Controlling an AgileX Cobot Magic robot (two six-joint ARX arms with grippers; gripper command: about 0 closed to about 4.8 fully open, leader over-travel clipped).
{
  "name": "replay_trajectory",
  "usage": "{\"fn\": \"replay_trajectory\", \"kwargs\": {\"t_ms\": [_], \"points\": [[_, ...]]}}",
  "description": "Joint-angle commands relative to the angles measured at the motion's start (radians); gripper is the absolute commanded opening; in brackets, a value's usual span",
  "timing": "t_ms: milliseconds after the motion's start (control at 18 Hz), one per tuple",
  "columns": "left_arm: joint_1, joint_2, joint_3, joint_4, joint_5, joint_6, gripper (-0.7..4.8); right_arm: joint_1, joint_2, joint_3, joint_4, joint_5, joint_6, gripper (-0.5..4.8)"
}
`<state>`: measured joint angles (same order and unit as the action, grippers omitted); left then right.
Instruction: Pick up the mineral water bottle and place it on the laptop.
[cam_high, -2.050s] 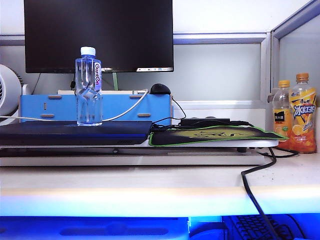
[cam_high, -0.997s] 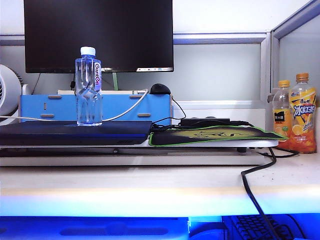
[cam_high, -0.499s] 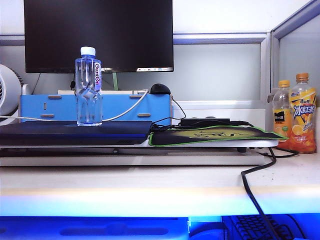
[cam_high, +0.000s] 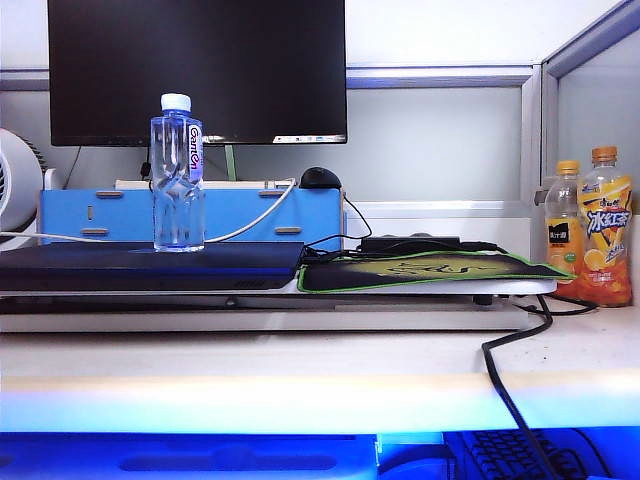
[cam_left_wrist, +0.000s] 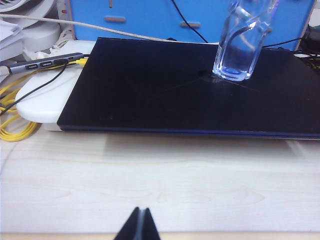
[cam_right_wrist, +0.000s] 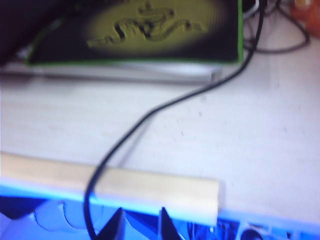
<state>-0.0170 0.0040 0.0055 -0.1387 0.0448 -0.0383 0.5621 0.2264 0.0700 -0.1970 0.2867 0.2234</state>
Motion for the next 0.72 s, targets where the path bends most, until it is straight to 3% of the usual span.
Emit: {"fn": "replay_trajectory", "kwargs": {"t_ms": [55, 388, 554, 720], "points": [[0.001, 0.000, 0.001, 0.005, 0.003, 0.001, -0.02, 0.003, 0.000, -0.037, 0.016, -0.001, 0.010, 1.02], [0.001, 0.000, 0.001, 0.005, 0.003, 0.001, -0.02, -0.010, 0.001, -0.055, 0.024, 0.000, 0.012, 1.02], [0.001, 0.000, 0.001, 0.005, 0.003, 0.001, -0.02, -0.075, -0.039, -0.057, 0.038, -0.002, 0.011, 1.02], [0.001, 0.000, 0.001, 0.005, 0.004, 0.001, -0.02, -0.167, -0.159, -0.058, 0.042, -0.076, 0.012, 1.02]]}}
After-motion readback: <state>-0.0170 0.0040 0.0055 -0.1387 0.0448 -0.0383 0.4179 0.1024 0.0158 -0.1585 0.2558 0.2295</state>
